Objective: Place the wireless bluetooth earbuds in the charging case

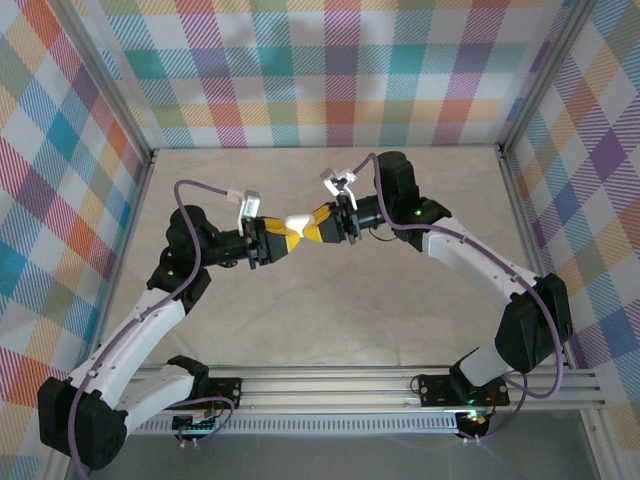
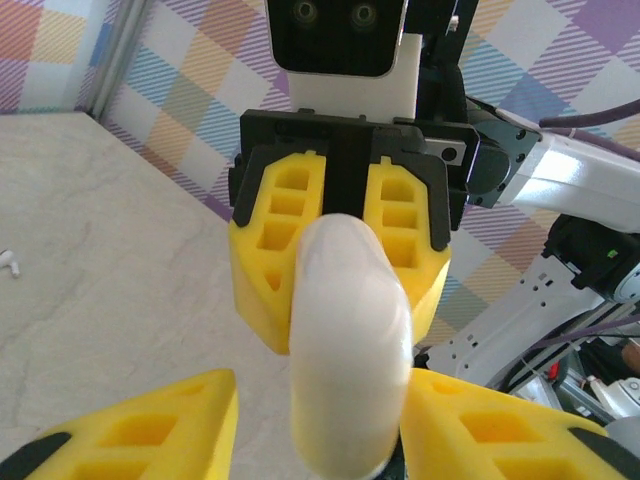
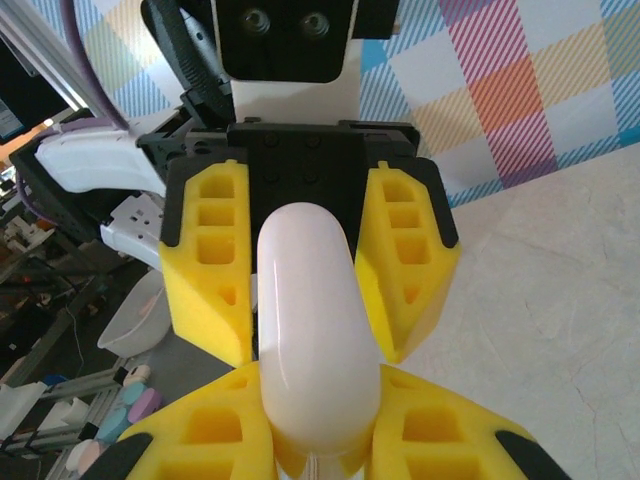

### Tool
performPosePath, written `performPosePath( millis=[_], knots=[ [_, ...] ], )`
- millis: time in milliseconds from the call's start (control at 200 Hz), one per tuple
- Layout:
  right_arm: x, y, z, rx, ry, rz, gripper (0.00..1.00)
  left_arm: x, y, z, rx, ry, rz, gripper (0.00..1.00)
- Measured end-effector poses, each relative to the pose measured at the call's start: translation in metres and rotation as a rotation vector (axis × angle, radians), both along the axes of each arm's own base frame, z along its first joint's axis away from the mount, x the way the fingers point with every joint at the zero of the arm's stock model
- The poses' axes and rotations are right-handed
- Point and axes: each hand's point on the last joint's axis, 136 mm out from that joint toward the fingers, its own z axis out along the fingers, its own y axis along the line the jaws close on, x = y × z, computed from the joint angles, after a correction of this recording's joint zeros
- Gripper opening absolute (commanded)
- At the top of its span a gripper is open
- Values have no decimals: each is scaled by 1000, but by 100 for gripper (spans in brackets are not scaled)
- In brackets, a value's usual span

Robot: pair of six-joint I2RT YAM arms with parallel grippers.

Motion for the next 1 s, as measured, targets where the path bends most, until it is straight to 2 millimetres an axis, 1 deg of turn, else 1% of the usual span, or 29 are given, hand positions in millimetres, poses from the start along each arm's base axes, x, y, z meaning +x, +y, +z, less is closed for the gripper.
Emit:
performPosePath(
  millis=[180,305,405,450,515,565,585,715,825,910,1000],
  knots=[
    [-1,0,-1,-2,-2,4,0,0,-1,4,-8,-14,-15,36],
    [0,0,-1,-3,-4,0,2,0,-2,6,-11,-20,-22,20],
    [3,-1,-1,-6,4,-12,10,3,-4,6,-9,-24,-26,17],
    [4,-2,-1,-6,5,-16,19,4,-4,6,-8,-21,-27,16],
    [5,-2,-2,-8,5,-21,26,4,-4,6,-4,-27,-27,15],
    [5,-1,-2,-12,3,-28,35,3,-4,5,7,-39,-24,15],
    [5,-2,-2,-12,-7,-32,37,3,-3,4,11,-41,-20,15],
    [6,-3,2,-19,-51,-71,47,-4,4,2,57,-78,16,7],
    [5,-7,9,-17,-101,-103,53,-8,11,2,92,-123,58,0],
    [5,-9,12,-18,-127,-120,63,-7,14,-1,118,-134,81,0],
    [9,-10,9,-32,-139,-145,65,-6,16,-10,155,-126,97,0]
  ],
)
